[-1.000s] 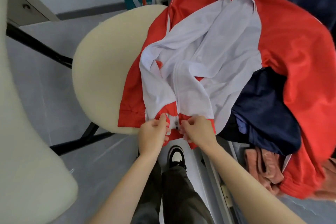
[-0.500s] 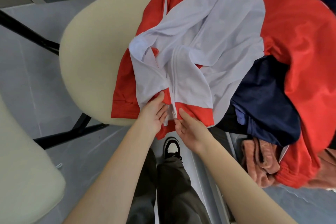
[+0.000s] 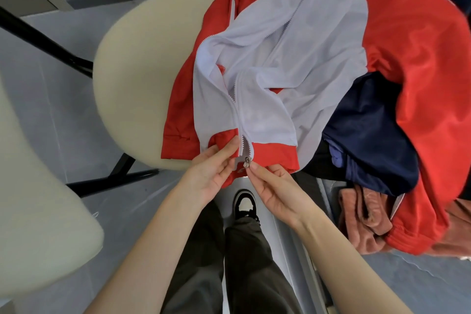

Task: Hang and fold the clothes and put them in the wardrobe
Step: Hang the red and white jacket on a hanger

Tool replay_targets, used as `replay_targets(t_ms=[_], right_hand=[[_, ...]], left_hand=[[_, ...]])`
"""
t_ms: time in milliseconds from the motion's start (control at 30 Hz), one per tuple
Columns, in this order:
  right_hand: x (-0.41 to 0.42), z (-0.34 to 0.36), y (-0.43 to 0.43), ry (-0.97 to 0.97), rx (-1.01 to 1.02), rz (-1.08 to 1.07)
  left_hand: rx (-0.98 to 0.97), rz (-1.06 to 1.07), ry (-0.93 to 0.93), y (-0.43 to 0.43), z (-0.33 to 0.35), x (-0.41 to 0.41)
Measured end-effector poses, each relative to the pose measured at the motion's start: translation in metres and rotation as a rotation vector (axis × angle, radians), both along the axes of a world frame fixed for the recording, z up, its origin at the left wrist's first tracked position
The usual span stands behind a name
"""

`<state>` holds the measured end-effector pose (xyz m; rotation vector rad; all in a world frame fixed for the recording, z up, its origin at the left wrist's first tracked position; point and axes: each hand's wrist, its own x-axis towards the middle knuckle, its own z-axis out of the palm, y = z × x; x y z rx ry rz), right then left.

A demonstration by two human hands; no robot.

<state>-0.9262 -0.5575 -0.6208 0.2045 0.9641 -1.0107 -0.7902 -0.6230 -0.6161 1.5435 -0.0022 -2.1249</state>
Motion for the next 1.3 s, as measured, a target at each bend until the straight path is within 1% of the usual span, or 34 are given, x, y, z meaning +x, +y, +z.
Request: replay_targets(t_ms=[100,300,567,733,1033,1200,1300], right_hand=[[0.001,-0.004,0.004,-0.005,0.024,-0.031],[0.001,-0.005,0.010,-0.003,0.078,-0.060],[0.007,0.000,0.015,-0.013,0.103,-0.122],[0.009,-0.001,0.017,0.007,0.128,-0.169],[0.009,-0.001,0.015,0.005,0.169,-0.197],[0.009,0.000,0.012,0.003,0.189,-0.225],[0.010,0.000,0.011,0.043,0.167,-0.186]], left_hand=[[-0.054,-0.073,-0.053,0.006,0.002,-0.003],[-0.040,-0.121,-0.122,0.015,0.003,-0.009],[-0.103,-0.081,-0.134,0.021,0.005,-0.016],[-0.132,-0.021,-0.132,0.023,0.005,-0.015],[-0.217,-0.029,-0.198,0.025,0.003,-0.019],[-0.202,0.016,-0.264,0.029,0.002,-0.019],[-0.195,0.058,-0.256,0.032,0.003,-0.020]])
